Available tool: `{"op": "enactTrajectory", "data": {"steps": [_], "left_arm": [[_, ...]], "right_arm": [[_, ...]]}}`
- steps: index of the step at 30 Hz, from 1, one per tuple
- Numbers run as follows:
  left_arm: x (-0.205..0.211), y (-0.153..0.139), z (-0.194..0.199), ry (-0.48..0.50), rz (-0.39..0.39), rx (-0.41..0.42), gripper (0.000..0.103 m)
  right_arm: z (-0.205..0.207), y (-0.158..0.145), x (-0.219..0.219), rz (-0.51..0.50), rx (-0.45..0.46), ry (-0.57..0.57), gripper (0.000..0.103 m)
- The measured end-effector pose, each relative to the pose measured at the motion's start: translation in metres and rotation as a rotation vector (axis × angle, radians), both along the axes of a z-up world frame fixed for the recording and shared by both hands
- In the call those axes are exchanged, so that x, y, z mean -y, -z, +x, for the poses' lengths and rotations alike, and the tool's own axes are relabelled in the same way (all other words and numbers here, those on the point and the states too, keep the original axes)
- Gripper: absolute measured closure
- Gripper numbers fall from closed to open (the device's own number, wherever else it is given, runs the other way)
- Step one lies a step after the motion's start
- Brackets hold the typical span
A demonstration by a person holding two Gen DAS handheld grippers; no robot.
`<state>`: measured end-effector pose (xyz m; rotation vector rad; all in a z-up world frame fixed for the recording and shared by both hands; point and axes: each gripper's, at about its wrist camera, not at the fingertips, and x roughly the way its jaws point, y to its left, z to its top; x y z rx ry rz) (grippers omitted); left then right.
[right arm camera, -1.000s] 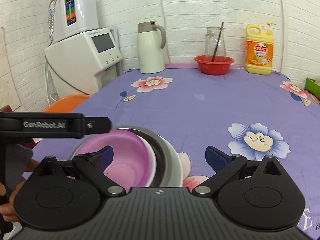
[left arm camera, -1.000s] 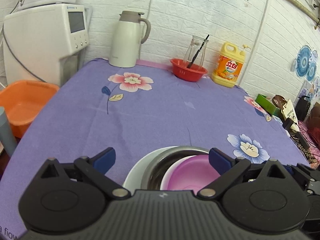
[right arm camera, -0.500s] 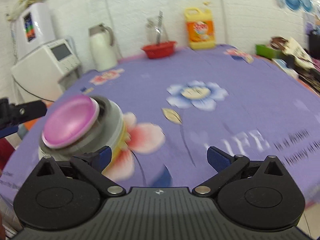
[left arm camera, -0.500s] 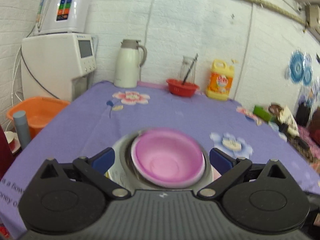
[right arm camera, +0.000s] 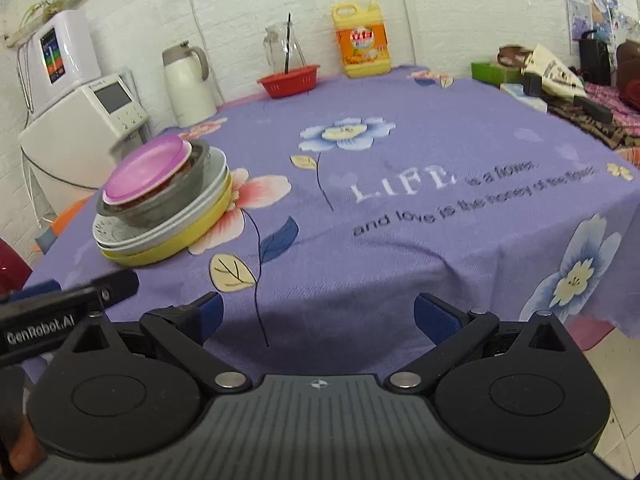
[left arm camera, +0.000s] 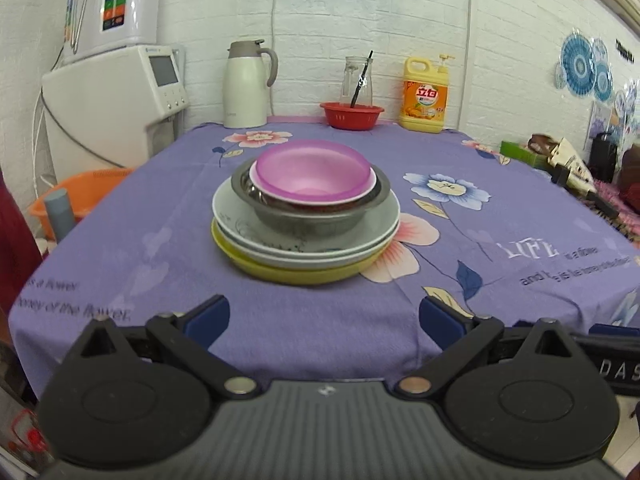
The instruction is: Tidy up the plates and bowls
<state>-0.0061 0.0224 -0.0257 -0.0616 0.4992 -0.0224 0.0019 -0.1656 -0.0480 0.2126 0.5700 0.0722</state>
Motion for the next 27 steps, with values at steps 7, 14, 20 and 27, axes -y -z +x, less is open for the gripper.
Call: {"op": "enactTrajectory", "data": {"steps": [7,14,20,27], "left_arm": [[0.003,-0.004,0.003,-0.014,-0.021,0.019,0.003],[0.010,-0.008,-0.003,-0.024,0.036,0.053,0.003],[0.008,-0.010,-0.002,-0.022,0.023,0.047,0.003],[0.011,-0.009,-0.001,0.001,0.021,0.042,0.003]], "right_arm": [[-0.015,-0.008,-0.003,-0.088,0.085,-0.030,0.000],[-0.024,-0.013,-0.008,-0.116,0.124,-0.051,0.000],[-0.023,-0.013,-0.006,-0.092,0.119,-0.049,0.000],[-0.022,-0.011,-0.007,-0.089,0.104,-0.047,0.000]]}}
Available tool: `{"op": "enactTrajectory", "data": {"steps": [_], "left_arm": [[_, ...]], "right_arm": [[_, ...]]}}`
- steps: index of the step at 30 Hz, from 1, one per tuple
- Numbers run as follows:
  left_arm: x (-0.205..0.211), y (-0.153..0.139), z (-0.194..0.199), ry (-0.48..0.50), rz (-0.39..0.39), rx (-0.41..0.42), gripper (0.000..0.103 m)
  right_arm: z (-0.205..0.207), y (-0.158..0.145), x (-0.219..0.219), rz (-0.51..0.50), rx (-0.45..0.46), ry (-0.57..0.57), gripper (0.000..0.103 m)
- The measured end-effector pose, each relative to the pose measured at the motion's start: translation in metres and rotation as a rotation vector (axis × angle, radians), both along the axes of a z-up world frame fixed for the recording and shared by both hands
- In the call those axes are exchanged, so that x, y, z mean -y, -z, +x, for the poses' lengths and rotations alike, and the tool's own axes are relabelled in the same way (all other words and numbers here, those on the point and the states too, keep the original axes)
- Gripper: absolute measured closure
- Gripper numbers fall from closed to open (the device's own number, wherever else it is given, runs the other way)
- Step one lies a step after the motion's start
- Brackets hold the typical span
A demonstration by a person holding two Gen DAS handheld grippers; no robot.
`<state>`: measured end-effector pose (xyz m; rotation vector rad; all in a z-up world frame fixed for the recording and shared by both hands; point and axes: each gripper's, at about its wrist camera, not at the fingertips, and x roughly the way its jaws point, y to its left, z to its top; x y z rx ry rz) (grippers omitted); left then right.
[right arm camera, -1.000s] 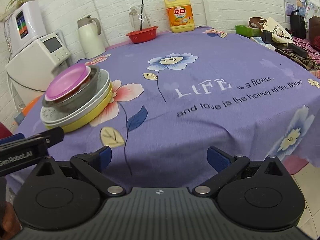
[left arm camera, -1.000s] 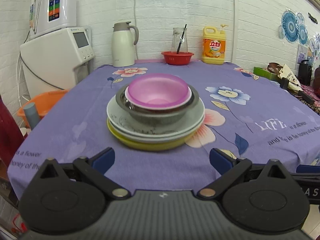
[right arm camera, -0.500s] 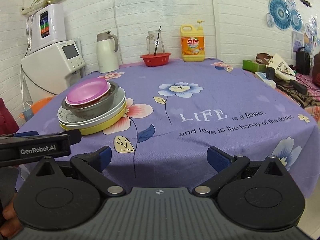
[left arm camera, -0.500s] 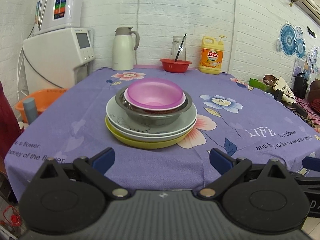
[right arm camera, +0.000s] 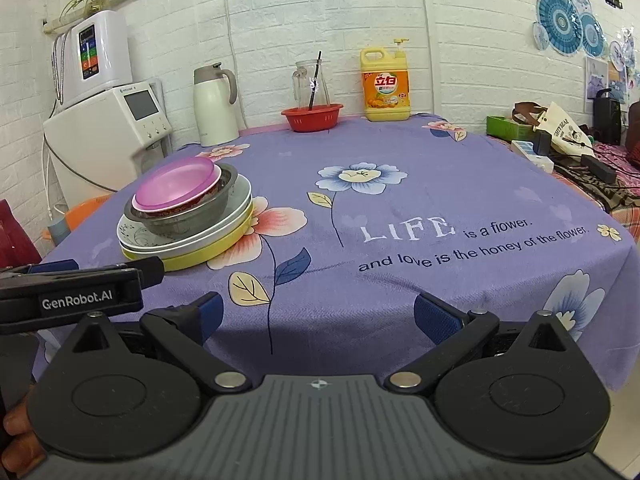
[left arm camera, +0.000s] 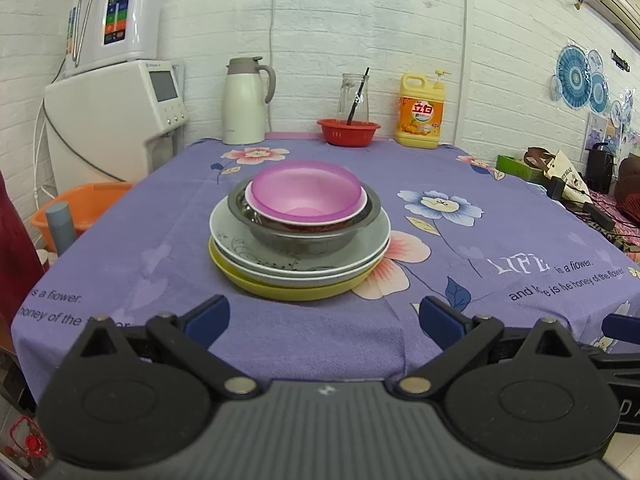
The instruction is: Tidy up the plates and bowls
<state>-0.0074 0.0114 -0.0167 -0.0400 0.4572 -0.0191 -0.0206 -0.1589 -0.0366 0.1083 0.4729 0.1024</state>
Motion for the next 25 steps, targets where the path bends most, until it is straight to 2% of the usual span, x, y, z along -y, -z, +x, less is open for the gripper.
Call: {"op": "enactTrajectory", "data": {"steps": [16,25], "left_arm": [[-0.0021,-0.0002,0.0010,0.022,-0.020,-0.009,0.003],[-0.0011,0.0005,-0.0007,0.020,0.019,0.018,0.004]], "right_arm": [[-0.0015,-0.0006,0.0007,0.012,0.005,0.004,0.000],[-0.0011,-0.0009,0.0015,0.015,-0.001,-0.004,0.000]]}}
